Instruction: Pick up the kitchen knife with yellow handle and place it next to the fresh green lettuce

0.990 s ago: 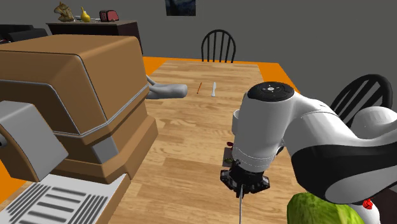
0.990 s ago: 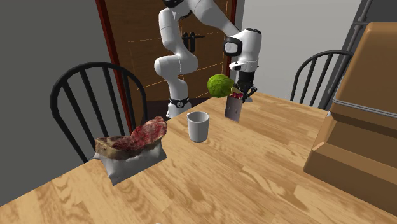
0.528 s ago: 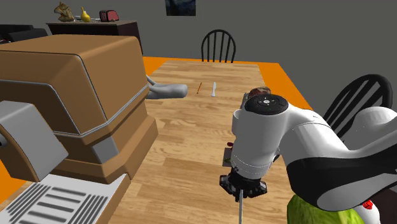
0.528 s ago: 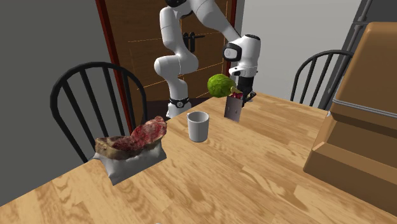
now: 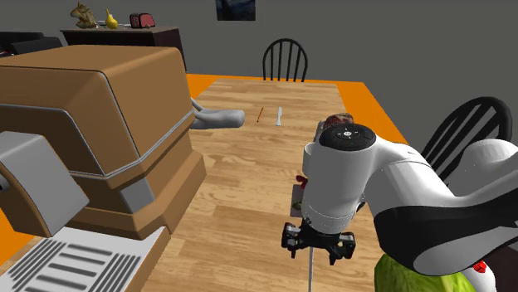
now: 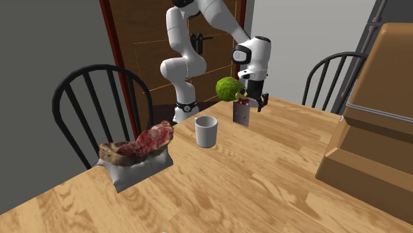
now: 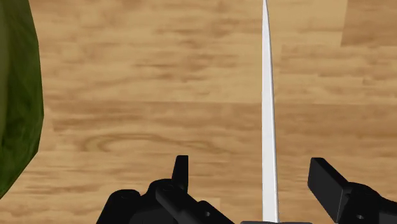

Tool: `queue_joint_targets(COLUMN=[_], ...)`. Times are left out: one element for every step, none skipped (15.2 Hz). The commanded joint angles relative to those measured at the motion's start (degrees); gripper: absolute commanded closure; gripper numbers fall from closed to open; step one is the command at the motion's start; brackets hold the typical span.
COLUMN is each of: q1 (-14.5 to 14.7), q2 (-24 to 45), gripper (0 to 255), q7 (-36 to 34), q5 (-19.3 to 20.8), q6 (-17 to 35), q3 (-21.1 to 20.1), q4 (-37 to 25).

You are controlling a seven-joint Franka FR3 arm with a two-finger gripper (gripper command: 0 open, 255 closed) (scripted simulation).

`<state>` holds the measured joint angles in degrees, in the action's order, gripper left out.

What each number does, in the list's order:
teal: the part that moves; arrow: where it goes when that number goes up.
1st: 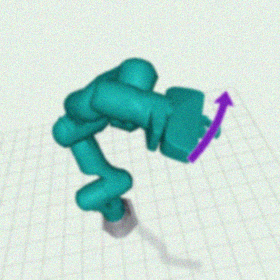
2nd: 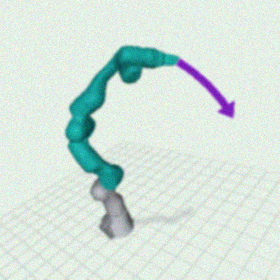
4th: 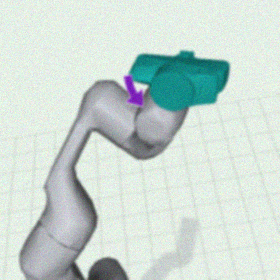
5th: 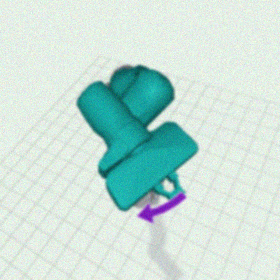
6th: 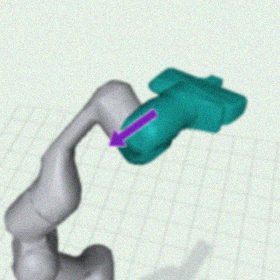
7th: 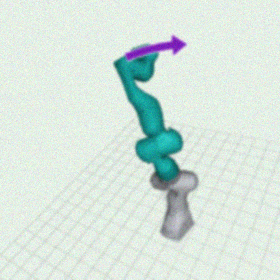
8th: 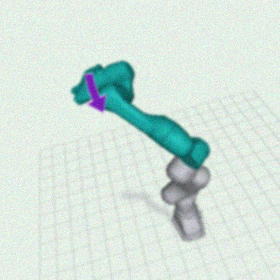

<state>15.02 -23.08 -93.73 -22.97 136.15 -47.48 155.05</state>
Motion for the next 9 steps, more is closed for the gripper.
queue_joint_targets(q1=[0.0,0.0,0.7,1.3,1.8,2.1,2.1,2.1,2.1], q2=[0.0,0.0,-2.0,-3.8,-5.5,-6.7,-6.7,-6.7,-6.7], gripper=[0,0,0,0,0,0,0,0,0], q7=[0.0,0.0,0.5,0.8,1.1,1.3,1.3,1.3,1.3], q5=[0.0,0.0,-0.4,-0.5,-0.6,-0.5,-0.5,-0.5,-0.5], q6=[0.0,0.0,-2.7,-5.4,-8.0,-9.9,-9.9,-9.9,-9.9], q3=[0.0,0.0,1.2,2.4,3.5,4.3,4.3,4.3,4.3], q4=[0.0,0.0,-0.8,-1.6,-2.6,-3.4,-3.4,-3.4,-3.4])
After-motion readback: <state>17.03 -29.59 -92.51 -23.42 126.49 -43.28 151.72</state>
